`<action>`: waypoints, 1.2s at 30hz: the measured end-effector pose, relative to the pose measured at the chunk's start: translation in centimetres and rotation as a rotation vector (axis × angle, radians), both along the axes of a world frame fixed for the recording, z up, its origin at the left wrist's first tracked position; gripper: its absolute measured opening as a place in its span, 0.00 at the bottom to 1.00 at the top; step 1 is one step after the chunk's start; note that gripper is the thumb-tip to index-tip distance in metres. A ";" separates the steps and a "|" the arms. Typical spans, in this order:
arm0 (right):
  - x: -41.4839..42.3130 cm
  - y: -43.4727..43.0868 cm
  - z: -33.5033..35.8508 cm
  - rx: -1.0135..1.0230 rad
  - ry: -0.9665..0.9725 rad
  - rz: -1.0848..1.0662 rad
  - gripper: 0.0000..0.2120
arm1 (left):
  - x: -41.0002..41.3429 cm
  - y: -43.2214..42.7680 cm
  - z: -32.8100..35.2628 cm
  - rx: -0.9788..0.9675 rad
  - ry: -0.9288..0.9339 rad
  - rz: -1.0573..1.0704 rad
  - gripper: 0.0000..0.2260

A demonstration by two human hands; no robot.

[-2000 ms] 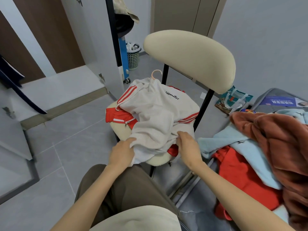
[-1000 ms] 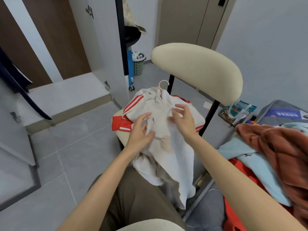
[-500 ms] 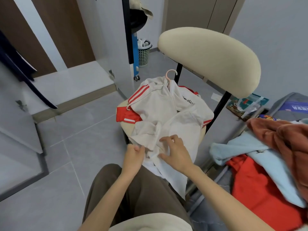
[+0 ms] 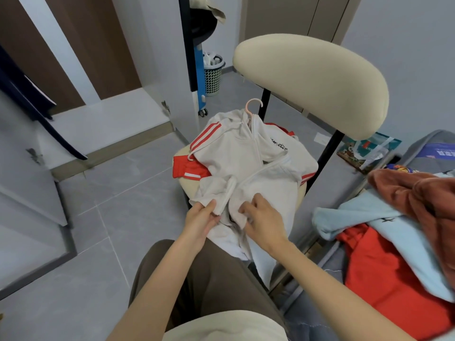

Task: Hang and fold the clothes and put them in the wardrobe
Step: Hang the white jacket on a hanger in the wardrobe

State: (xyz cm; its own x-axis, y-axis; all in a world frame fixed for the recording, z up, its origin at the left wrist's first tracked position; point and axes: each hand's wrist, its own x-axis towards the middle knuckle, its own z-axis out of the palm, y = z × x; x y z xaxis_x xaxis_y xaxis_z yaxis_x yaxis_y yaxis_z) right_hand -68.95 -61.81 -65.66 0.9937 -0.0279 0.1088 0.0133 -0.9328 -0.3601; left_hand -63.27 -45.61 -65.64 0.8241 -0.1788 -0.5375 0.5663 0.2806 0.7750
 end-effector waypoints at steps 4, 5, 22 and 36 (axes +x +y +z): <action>-1.8 -2.4 0.3 0.323 -0.021 -0.283 0.15 | -0.4 -0.4 0.4 -0.175 0.030 -0.046 0.07; -2.1 -2.7 0.4 0.458 0.005 -0.338 0.18 | -0.6 -0.7 0.5 -0.193 0.037 -0.055 0.07; -4.6 -1.7 1.1 2.199 0.517 -0.343 0.07 | -3.1 -0.8 1.6 -0.072 -0.015 -0.112 0.13; -4.8 -0.3 0.0 1.575 0.181 -0.352 0.08 | -4.4 -1.4 2.0 -0.055 -0.072 -0.071 0.13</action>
State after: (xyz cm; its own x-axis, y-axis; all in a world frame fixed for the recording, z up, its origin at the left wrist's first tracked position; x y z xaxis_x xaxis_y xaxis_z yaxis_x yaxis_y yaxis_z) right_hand -73.76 -62.08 -65.62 0.9102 -0.2088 -0.3577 -0.2564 0.3941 -0.8826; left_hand -67.68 -47.00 -63.68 0.8447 -0.2653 -0.4648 0.5293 0.2849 0.7992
